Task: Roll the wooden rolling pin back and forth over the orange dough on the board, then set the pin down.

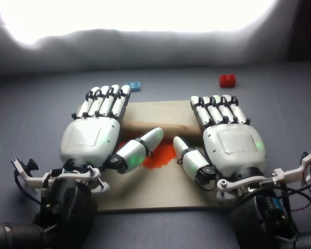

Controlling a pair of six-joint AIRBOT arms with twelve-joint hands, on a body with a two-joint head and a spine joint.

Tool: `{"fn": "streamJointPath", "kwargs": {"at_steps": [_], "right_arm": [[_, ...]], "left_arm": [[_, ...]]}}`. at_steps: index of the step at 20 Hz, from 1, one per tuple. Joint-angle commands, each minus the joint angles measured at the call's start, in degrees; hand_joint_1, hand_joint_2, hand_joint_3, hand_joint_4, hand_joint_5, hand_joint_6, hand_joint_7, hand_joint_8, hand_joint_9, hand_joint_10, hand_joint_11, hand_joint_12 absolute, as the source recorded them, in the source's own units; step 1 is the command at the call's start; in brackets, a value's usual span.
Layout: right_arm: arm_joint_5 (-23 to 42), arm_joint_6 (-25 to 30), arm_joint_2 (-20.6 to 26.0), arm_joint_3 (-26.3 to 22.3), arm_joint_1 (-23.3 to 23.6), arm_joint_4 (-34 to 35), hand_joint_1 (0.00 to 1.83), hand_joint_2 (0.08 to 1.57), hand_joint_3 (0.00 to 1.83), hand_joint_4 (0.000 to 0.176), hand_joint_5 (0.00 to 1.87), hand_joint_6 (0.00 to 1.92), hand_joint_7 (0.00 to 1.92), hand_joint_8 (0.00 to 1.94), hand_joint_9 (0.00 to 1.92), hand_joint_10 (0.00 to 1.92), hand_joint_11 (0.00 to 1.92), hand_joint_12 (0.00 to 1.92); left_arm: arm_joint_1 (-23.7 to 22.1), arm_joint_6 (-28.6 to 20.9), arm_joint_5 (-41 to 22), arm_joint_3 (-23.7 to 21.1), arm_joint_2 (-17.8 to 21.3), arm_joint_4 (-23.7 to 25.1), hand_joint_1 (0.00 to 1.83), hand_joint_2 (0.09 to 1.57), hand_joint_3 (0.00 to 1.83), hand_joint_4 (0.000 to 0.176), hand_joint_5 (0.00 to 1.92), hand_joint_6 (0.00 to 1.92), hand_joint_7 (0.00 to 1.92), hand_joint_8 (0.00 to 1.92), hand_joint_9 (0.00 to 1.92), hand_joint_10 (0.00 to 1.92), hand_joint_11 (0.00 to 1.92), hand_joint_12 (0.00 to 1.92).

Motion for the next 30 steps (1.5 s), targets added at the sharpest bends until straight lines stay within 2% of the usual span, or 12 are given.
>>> {"fn": "streamJointPath", "kwargs": {"at_steps": [1, 7, 16, 19, 26, 30], "right_arm": [[4.4, 0.4, 0.2, 0.3, 0.3, -3.0, 0.00, 1.36, 0.00, 0.000, 0.12, 0.00, 0.15, 0.00, 0.13, 0.00, 0.00, 0.22], [3.7, 1.0, 0.2, 1.2, 0.6, -2.8, 0.00, 1.36, 0.00, 0.000, 0.13, 0.01, 0.16, 0.00, 0.14, 0.00, 0.00, 0.29], [3.7, 1.3, 0.2, 2.2, 1.1, -2.8, 0.00, 1.37, 0.00, 0.000, 0.12, 0.00, 0.15, 0.00, 0.14, 0.00, 0.00, 0.27], [3.6, 1.3, 0.2, 2.3, 1.2, -2.8, 0.00, 1.37, 0.00, 0.000, 0.14, 0.00, 0.15, 0.00, 0.13, 0.00, 0.00, 0.21], [3.4, 1.6, -0.2, 2.8, 1.7, -2.8, 0.00, 1.36, 0.00, 0.000, 0.14, 0.00, 0.15, 0.00, 0.13, 0.01, 0.00, 0.29], [3.0, 1.9, -0.2, 3.2, 1.8, -2.8, 0.00, 1.36, 0.00, 0.000, 0.13, 0.00, 0.14, 0.00, 0.13, 0.00, 0.00, 0.26]], "left_arm": [[-0.2, 2.0, -0.8, 0.7, -0.6, -0.2, 0.00, 1.24, 0.00, 0.000, 0.00, 0.00, 0.00, 0.00, 0.00, 0.00, 0.00, 0.00], [-0.3, 3.2, 0.5, 1.9, -1.3, -0.2, 0.00, 1.24, 0.00, 0.000, 0.00, 0.00, 0.00, 0.00, 0.00, 0.00, 0.00, 0.00], [-0.8, 10.5, 2.5, 2.3, -1.3, -2.5, 0.00, 1.24, 0.00, 0.000, 0.00, 0.00, 0.00, 0.00, 0.00, 0.00, 0.00, 0.00], [-0.6, 11.2, 3.1, 1.9, -0.9, -2.5, 0.00, 1.24, 0.00, 0.000, 0.00, 0.00, 0.00, 0.00, 0.00, 0.00, 0.00, 0.00], [0.8, 11.1, 3.3, 0.2, 0.9, -2.5, 0.00, 1.25, 0.00, 0.000, 0.00, 0.00, 0.00, 0.00, 0.00, 0.00, 0.00, 0.00], [1.0, 11.7, 3.7, 0.3, 0.8, -2.5, 0.00, 1.24, 0.00, 0.000, 0.00, 0.00, 0.00, 0.00, 0.00, 0.00, 0.00, 0.00]]}}
